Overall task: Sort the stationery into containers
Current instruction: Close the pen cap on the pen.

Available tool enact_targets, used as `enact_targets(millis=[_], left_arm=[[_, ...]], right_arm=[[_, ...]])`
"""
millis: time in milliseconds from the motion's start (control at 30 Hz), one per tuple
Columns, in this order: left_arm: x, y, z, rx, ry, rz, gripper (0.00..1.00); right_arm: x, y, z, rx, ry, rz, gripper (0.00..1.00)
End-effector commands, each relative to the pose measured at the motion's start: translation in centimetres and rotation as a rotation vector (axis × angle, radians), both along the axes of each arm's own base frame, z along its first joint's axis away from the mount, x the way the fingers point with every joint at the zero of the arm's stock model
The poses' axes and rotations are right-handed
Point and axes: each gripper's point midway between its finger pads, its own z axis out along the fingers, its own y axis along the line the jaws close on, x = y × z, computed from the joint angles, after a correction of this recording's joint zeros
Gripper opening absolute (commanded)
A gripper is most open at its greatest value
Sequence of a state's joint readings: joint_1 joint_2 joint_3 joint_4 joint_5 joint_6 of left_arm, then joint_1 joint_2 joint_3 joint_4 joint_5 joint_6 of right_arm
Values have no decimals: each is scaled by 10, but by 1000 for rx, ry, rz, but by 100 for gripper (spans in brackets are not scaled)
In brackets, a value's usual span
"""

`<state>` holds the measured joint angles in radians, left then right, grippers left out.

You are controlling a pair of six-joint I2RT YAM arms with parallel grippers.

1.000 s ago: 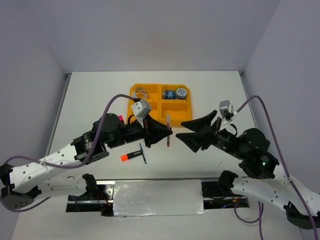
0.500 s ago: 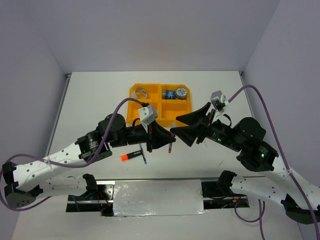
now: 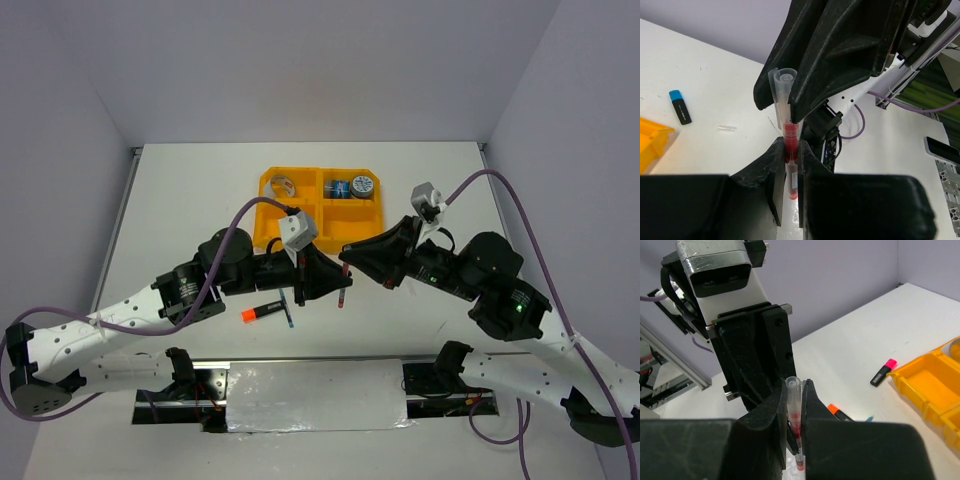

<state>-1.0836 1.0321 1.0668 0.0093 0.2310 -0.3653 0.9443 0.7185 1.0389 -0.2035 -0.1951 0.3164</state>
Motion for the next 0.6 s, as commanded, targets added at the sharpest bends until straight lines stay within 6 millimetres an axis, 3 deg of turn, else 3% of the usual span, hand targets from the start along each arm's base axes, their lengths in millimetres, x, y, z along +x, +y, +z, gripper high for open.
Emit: enact_targets(millis=[0, 200, 567], left_arm=[[3, 0, 14, -49, -48, 11, 0], [3, 4, 30, -91, -63, 22, 0], [11, 13, 71, -242, -85, 100, 0]], right_arm=[[-5, 1, 6, 26, -13, 23, 1], [-1, 2, -12, 29, 17, 7, 0], [4, 5, -67, 3, 102, -15, 0]])
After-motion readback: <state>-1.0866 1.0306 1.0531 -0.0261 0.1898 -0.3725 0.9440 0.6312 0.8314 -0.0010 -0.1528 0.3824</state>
